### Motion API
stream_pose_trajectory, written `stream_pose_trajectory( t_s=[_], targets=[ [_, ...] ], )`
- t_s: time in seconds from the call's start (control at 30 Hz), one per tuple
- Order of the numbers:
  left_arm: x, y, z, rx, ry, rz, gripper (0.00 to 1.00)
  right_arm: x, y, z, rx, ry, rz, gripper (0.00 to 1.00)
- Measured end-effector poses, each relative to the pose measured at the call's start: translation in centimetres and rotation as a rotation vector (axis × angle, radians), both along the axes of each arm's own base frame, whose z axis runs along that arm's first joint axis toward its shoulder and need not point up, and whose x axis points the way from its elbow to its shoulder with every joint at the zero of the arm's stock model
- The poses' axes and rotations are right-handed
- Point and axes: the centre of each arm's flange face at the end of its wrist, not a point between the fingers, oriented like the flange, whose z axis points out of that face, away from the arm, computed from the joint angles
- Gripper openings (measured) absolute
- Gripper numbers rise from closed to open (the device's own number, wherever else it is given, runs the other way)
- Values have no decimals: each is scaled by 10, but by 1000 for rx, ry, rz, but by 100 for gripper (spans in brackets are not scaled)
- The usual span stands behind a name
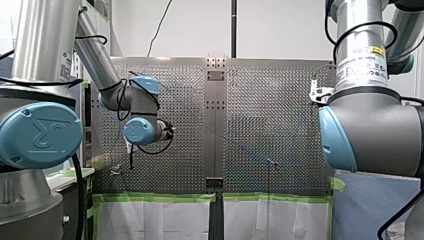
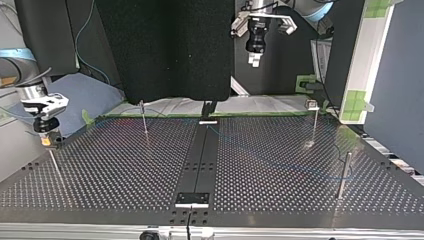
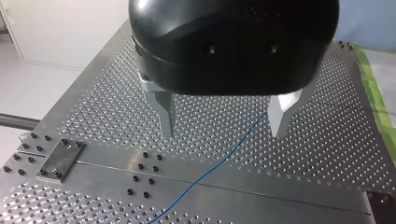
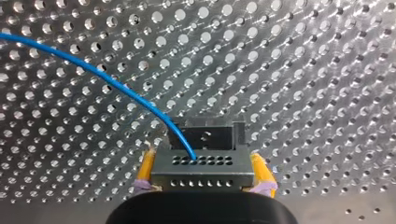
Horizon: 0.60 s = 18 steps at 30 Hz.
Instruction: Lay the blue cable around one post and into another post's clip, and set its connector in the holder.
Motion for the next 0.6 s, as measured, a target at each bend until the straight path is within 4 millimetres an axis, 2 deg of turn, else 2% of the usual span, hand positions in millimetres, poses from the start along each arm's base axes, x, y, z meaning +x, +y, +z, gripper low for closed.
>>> stream_pose_trajectory(
  t_s=[0.6],
  targets=[
    [0,0,0,1,-1,1,100,7,-7,-1,-33,79,7,0]
  ],
)
